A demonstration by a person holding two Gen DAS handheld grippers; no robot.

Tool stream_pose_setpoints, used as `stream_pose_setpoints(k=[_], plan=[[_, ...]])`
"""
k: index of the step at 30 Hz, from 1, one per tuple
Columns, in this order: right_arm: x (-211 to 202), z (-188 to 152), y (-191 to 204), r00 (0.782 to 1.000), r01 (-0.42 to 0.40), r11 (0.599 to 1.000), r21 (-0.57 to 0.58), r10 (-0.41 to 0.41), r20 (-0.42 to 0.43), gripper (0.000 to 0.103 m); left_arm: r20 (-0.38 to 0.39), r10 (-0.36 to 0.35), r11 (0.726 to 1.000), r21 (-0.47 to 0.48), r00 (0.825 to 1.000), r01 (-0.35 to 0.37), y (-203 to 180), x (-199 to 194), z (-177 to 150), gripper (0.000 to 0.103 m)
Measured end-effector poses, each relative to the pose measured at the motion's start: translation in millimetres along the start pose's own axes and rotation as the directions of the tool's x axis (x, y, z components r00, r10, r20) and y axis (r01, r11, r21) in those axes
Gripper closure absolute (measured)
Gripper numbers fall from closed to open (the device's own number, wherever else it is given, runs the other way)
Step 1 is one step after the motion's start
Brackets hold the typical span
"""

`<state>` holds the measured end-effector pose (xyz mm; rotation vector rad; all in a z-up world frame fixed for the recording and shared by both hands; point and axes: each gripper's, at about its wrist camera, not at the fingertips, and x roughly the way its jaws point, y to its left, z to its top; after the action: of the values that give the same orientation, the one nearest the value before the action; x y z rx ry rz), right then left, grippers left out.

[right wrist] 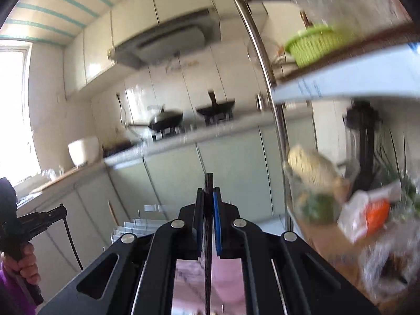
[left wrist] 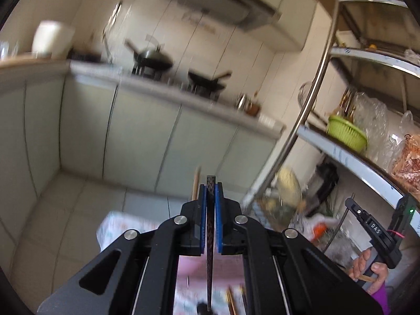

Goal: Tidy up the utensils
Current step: 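Lift the dark chopstick with the left tool while the right tool carries its chopstick over the pink cup, then open the left tool over the pink cup while the right tool releases its chopstick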

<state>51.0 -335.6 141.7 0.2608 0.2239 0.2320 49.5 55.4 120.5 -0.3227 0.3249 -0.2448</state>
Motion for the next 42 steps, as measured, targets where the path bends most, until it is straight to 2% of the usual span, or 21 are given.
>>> stream_pose_setpoints(k=[6,11,14,17,24,28,34,40,42], plan=[[27,22,2,0.997,0.024,0.999,-0.026,-0.022,0.072,0.097,0.125,0.046,0.993,0.099,0.991,-0.059,-26,24,21,0.098],[46,17,-5,0.996,0.050,0.998,-0.024,-0.048,0.073,0.097,0.154,0.089,0.991,0.085,0.984,-0.103,-21,54,14,0.098],[55,5,-12,0.997,0.065,0.998,-0.003,-0.065,0.050,0.097,0.124,0.106,0.992,0.051,0.987,-0.113,-7,72,1,0.098],[67,-8,-23,0.997,0.082,0.996,0.020,-0.082,0.000,0.097,0.063,0.121,0.992,0.027,0.991,-0.123,7,85,-12,0.098],[86,-37,-36,0.989,0.062,0.996,0.059,-0.053,-0.140,0.097,-0.097,0.100,0.993,-0.046,0.990,-0.105,30,108,-45,0.098],[96,-47,-42,0.977,0.058,0.995,0.078,-0.041,-0.207,0.097,-0.123,0.101,0.993,-0.054,0.987,-0.108,34,111,-50,0.098],[105,-39,-41,0.966,0.064,0.996,0.063,-0.046,-0.256,0.097,-0.131,0.089,0.996,-0.016,0.987,-0.092,27,113,-34,0.098],[117,-57,-38,0.944,0.068,0.997,0.047,-0.049,-0.327,0.097,-0.177,0.082,0.997,0.000,0.981,-0.083,25,126,-48,0.098],[117,-62,-37,0.942,0.064,0.997,0.038,-0.047,-0.331,0.096,-0.187,0.087,0.996,0.015,0.979,-0.086,22,128,-52,0.097]])
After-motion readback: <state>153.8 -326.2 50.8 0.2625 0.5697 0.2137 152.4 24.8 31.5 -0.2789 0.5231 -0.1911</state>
